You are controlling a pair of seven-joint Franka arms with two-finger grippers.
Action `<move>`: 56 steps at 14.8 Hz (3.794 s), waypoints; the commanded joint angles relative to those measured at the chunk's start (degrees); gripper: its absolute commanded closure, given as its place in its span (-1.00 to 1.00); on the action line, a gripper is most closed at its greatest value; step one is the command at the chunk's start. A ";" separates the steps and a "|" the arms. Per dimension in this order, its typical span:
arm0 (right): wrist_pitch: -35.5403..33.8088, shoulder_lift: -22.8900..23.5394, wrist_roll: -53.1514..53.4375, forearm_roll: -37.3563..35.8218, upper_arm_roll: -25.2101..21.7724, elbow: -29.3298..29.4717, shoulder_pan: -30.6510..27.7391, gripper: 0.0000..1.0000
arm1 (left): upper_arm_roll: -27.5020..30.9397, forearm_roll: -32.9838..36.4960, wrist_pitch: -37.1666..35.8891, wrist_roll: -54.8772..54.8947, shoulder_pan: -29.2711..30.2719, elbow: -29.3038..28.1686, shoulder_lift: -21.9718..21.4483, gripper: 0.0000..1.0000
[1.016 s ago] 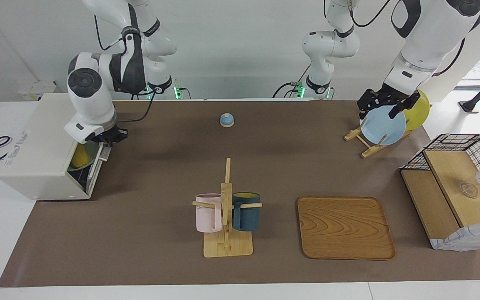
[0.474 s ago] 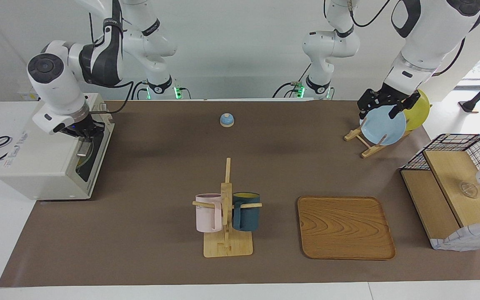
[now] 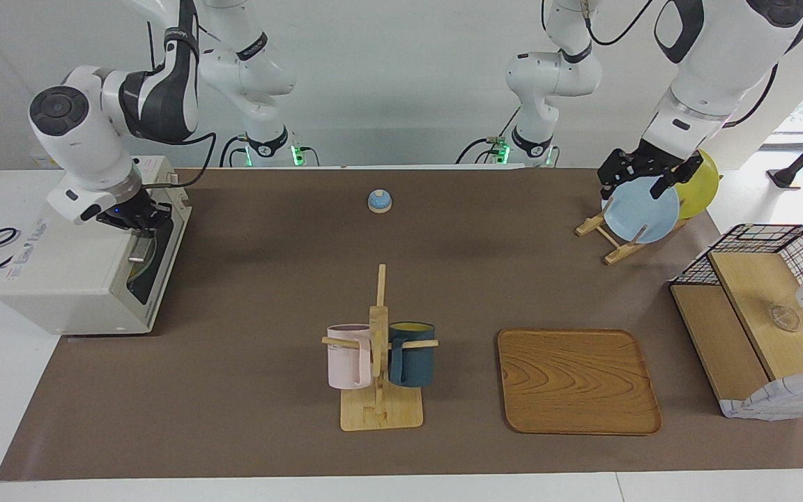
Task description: Put corn in oven
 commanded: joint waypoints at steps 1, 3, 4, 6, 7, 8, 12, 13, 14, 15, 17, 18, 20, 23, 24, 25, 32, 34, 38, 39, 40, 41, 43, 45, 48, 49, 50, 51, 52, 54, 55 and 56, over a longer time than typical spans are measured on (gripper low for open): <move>-0.31 1.09 -1.34 1.46 0.70 2.11 -0.69 -1.00 | -0.40 1.19 -1.12 0.09 0.42 0.51 -0.30 -1.00; -3.29 1.27 -1.34 1.46 0.79 4.74 0.27 -1.00 | -0.40 1.19 -1.12 0.09 0.42 0.51 -0.30 -1.00; -5.22 1.27 -1.26 1.46 0.88 6.32 0.54 -1.00 | -0.40 1.19 -1.04 0.09 0.42 0.42 -0.30 -1.00; -9.35 1.18 -1.26 1.72 2.10 10.97 0.54 -1.00 | -0.40 1.19 -1.12 0.09 0.42 0.42 -0.30 -1.00; -11.03 1.01 -1.17 1.81 2.81 13.00 0.54 -1.00 | -0.40 1.19 -1.04 0.09 0.42 0.42 -0.30 -1.00; -12.26 0.92 -1.08 2.42 3.51 14.76 0.54 -1.00 | -0.40 1.19 -1.12 0.09 0.42 0.42 -0.30 -1.00; -16.49 0.75 2.42 7.52 7.02 19.17 0.63 -1.00 | -0.40 1.19 -1.12 0.09 0.42 0.42 -0.30 -1.00; -16.75 0.57 4.70 7.44 9.47 19.34 0.63 -1.00 | -0.40 1.19 -1.12 0.09 0.42 0.42 -0.30 -1.00; -17.19 0.57 7.50 6.91 11.32 19.52 0.54 -1.00 | -0.40 1.19 -1.12 0.09 0.42 0.42 -0.30 -1.00; -17.46 0.57 9.45 6.82 12.38 19.61 0.54 -1.00 | -0.40 1.19 -1.04 0.09 0.42 0.42 -0.30 -1.00; -17.46 0.48 10.69 6.82 13.10 19.61 0.54 -1.00 | -0.40 1.19 -1.12 0.09 0.42 0.42 -0.30 -1.00; -17.37 0.57 10.70 6.91 13.18 19.61 0.54 -1.00 | -0.40 1.19 -1.12 0.09 0.42 0.42 -0.30 -1.00; -17.37 0.48 10.78 6.82 13.45 19.61 0.54 -1.00 | -0.40 1.19 -1.12 0.09 0.42 0.42 -0.30 -1.00; -17.37 0.48 10.96 6.82 13.98 19.70 0.63 -1.00 | -0.40 1.19 -1.12 0.09 0.42 0.42 -0.30 -1.00; -17.37 0.57 10.96 6.73 13.98 19.70 0.54 -1.00 | -0.40 1.19 -1.12 0.09 0.42 0.42 -0.30 -1.00; -17.28 0.57 10.96 6.73 13.98 19.70 0.54 -1.00 | -0.40 1.19 -1.12 0.09 0.42 0.51 -0.30 -1.00; -17.28 0.66 10.96 6.65 14.24 20.66 0.54 -1.00 | -0.40 1.19 -1.12 0.09 0.42 0.42 -0.30 -1.00; -17.02 0.66 10.96 6.65 14.33 20.66 0.54 -1.00 | -0.40 1.19 -1.12 0.09 0.42 0.51 -0.30 -1.00; -16.41 0.92 10.96 6.64 14.24 20.84 0.45 -1.00 | -0.40 1.19 -1.12 0.09 0.42 0.51 -0.30 -1.00; -15.88 0.92 10.96 6.56 14.24 20.84 0.28 -1.00 | -0.40 1.19 -1.12 0.09 0.42 0.51 -0.30 -1.00; -15.88 0.92 10.96 6.47 14.15 20.84 -0.07 -1.00 | -0.40 1.19 -1.12 0.09 0.42 0.42 -0.30 -1.00; -15.96 0.92 10.96 6.47 14.07 20.67 -0.34 -1.00 | -0.40 1.19 -1.12 0.09 0.42 0.51 -0.30 -1.00; -15.44 0.83 10.96 6.21 13.63 20.23 -0.69 -1.00 | -0.40 1.19 -1.12 0.09 0.42 0.42 -0.30 -1.00; -14.21 0.74 10.96 6.21 13.62 19.96 -1.22 -1.00 | -0.40 1.19 -1.12 0.09 0.42 0.42 -0.30 -1.00; -14.47 1.18 10.87 6.12 7.24 20.58 5.61 -1.00 | -0.40 1.19 -1.12 0.09 0.42 0.42 -0.30 -1.00; -14.47 1.44 10.87 6.03 4.95 20.84 7.20 -1.00 | -0.40 1.19 -1.12 0.09 0.42 0.42 -0.30 -1.00; -14.56 1.79 10.87 6.03 3.79 20.84 7.92 -1.00 | -0.40 1.19 -1.12 0.09 0.42 0.42 -0.30 -1.00; -14.65 1.62 10.87 5.94 3.61 20.84 7.75 -1.00 | -0.40 1.19 -1.12 0.09 0.42 0.42 -0.30 -1.00; -14.82 1.62 10.87 6.03 3.52 20.93 7.75 -1.00 | -0.40 1.19 -1.12 0.09 0.42 0.51 -0.30 -1.00; -15.61 1.88 10.96 6.21 1.77 21.10 9.49 -1.00 | -0.40 1.19 -1.12 0.09 0.42 0.51 -0.30 -1.00; -15.87 2.06 10.96 5.95 1.15 22.15 9.94 -1.00 | -0.40 1.19 -1.12 0.09 0.42 0.51 -0.30 -1.00; -16.05 2.15 10.96 5.86 1.14 22.77 9.95 -1.00 | -0.40 1.19 -1.12 0.09 0.42 0.51 -0.30 -1.00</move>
